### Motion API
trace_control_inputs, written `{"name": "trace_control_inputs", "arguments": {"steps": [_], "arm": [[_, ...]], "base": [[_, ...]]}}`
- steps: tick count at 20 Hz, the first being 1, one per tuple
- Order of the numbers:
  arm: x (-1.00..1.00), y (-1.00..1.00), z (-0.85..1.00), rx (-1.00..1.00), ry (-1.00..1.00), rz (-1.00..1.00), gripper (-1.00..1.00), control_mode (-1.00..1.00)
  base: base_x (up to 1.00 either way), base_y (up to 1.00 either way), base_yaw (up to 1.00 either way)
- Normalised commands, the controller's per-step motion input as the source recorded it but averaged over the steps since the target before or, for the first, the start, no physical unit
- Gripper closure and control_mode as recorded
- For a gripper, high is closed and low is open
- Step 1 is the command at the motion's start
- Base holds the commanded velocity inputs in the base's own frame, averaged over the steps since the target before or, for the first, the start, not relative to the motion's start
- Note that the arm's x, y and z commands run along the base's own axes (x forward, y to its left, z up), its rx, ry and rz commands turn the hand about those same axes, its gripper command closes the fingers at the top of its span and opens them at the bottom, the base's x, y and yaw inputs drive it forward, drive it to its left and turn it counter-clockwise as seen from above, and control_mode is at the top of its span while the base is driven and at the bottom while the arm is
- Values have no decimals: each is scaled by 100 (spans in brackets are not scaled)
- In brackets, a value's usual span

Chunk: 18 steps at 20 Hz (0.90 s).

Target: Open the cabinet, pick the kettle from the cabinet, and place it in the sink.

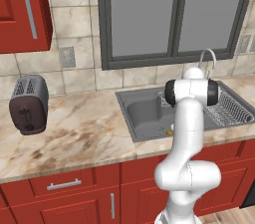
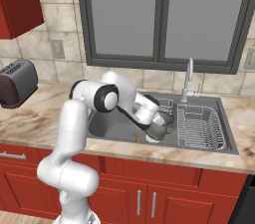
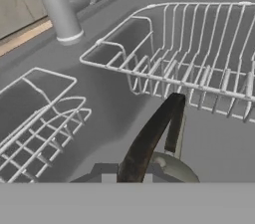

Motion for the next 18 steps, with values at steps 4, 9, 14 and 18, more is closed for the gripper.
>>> {"name": "trace_control_inputs", "arguments": {"steps": [4, 9, 14, 18], "arm": [[21, -27, -20, 0, 0, 1, 100, -100], [17, -25, -20, 0, 0, 0, 100, -100], [22, -19, -18, 0, 0, 0, 100, -100], [22, -12, -22, 0, 0, 0, 100, -100]], "base": [[0, 0, 0], [0, 0, 0], [0, 0, 0], [0, 0, 0]]}}
